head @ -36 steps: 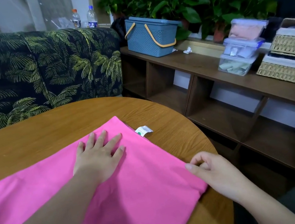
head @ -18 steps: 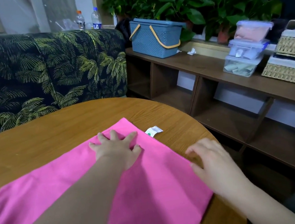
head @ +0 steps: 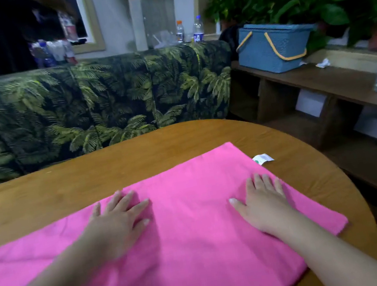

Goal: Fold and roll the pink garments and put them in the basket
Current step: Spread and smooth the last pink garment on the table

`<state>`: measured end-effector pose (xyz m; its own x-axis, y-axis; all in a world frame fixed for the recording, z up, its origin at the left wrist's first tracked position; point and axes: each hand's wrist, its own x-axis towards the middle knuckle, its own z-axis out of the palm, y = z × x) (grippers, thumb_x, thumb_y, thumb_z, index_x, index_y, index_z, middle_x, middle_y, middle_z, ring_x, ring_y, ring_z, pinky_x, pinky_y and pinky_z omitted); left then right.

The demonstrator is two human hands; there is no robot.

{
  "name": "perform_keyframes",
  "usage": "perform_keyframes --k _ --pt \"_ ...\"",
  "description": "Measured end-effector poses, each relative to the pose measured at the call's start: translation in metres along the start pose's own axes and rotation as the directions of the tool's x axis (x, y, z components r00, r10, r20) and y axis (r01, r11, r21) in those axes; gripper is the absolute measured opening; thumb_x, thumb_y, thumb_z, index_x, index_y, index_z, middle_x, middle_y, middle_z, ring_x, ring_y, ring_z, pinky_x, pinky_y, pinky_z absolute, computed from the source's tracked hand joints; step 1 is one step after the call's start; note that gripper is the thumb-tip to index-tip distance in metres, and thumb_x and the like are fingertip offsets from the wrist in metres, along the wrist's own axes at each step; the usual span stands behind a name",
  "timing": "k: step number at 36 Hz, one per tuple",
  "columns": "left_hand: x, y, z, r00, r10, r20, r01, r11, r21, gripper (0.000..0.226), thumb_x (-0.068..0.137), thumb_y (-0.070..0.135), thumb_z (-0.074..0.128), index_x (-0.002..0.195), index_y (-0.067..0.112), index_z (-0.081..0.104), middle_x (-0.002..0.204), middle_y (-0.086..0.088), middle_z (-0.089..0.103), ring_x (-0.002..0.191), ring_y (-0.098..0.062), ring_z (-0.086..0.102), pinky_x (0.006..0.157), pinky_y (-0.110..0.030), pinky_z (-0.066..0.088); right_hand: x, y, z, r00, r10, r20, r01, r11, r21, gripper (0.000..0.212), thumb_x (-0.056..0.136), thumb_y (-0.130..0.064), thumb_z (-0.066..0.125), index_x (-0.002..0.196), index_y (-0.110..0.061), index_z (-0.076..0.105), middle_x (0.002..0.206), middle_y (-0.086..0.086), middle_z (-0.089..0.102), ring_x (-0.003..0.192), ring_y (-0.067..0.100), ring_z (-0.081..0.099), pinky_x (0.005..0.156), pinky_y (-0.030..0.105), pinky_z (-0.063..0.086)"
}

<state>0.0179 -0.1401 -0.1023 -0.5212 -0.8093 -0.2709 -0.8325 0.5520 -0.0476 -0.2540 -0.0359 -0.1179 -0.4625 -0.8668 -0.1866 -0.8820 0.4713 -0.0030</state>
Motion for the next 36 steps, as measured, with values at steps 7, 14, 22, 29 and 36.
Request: perform_keyframes --k 7,14,22,29,36 --pt "-0.055 -0.082 0.015 0.953 -0.276 -0.122 0.214 0.903 -0.372 0.050 0.099 0.042 0.036 0.141 0.018 0.042 0.141 -0.010 0.048 0.129 -0.025 0.045 0.105 -0.031 0.036 -0.003 -0.102 -0.008 0.952 -0.298 -0.073 0.306 0.940 0.149 0.067 0.099 -0.044 0.039 0.153 -0.013 0.015 0.161 0.011 0.007 0.148 0.027 -0.002 0.118 0.043 -0.004" --pt "-0.076 -0.118 0.042 0.953 -0.199 -0.229 0.108 0.928 -0.358 0.039 0.065 0.076 0.036 0.085 0.048 0.056 0.097 0.018 0.059 0.097 -0.010 0.054 0.089 -0.037 0.047 -0.003 -0.181 -0.001 0.891 -0.421 -0.169 0.453 0.823 0.343 0.063 0.101 -0.045 0.032 0.153 -0.012 0.019 0.161 0.003 0.013 0.149 0.017 0.005 0.120 0.036 0.002" --pt "-0.064 -0.119 0.044 0.975 -0.174 -0.139 0.145 0.969 -0.198 0.058 0.049 0.079 0.005 0.081 0.040 0.034 0.104 0.016 0.044 0.110 -0.011 0.041 0.083 -0.031 0.027 0.005 -0.183 0.013 0.922 -0.349 -0.167 0.381 0.897 0.226 0.061 0.102 -0.046 0.024 0.154 -0.016 0.014 0.161 0.000 0.010 0.149 0.015 0.002 0.118 0.035 -0.001" --pt "-0.052 -0.104 0.033 0.991 -0.082 -0.105 0.060 0.978 -0.201 0.030 0.099 0.037 0.042 0.073 0.030 0.029 0.084 0.014 0.041 0.097 -0.014 0.046 0.081 -0.030 0.028 0.005 -0.184 0.015 0.924 -0.340 -0.172 0.372 0.903 0.214 0.059 0.102 -0.045 0.025 0.154 -0.018 0.017 0.161 -0.003 0.012 0.149 0.014 0.003 0.119 0.034 0.000" --pt "-0.066 -0.170 0.039 0.824 -0.497 -0.272 0.323 0.807 -0.495 0.028 0.098 0.036 0.046 0.088 0.012 0.036 0.083 -0.020 0.061 0.071 -0.034 0.056 0.060 -0.037 0.037 0.005 -0.184 0.016 0.923 -0.339 -0.182 0.374 0.902 0.215 0.059 0.101 -0.044 0.027 0.154 -0.019 0.018 0.161 -0.003 0.013 0.149 0.013 0.003 0.119 0.034 0.000"
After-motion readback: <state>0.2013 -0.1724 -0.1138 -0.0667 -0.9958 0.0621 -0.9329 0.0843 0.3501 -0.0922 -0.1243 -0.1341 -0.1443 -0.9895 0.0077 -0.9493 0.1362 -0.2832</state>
